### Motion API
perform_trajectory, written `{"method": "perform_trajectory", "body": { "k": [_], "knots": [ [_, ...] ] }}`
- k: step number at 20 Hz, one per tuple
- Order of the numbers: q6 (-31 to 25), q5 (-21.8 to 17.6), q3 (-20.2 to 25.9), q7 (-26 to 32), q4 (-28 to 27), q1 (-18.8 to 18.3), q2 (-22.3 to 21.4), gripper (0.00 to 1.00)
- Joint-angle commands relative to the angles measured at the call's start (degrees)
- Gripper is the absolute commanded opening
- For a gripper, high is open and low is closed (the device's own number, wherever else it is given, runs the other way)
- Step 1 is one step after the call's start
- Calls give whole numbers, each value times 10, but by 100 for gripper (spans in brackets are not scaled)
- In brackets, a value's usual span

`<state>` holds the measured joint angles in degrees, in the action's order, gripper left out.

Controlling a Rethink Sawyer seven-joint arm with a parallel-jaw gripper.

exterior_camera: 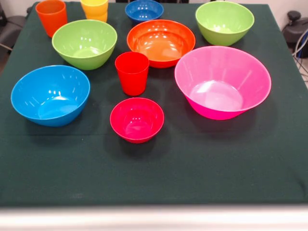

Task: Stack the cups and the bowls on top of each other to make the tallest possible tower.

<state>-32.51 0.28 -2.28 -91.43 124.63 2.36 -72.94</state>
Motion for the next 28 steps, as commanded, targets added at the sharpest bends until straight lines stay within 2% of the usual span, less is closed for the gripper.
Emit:
{"method": "perform_trajectory", "body": {
  "k": [1,6,8,13,16,20,23,28],
  "knots": [
    [-30,3,15,-71,-7,-13,21,100],
    [-26,2,20,-83,-18,-9,37,100],
    [-42,11,26,-81,-14,-6,37,100],
    [-11,12,30,-97,-17,5,59,100],
    [7,1,22,-134,-43,26,102,100],
    [21,14,29,-145,-62,32,137,100],
    [45,-5,17,-164,-79,47,171,100],
    [80,-12,25,-162,-91,40,201,100]
  ]
}}
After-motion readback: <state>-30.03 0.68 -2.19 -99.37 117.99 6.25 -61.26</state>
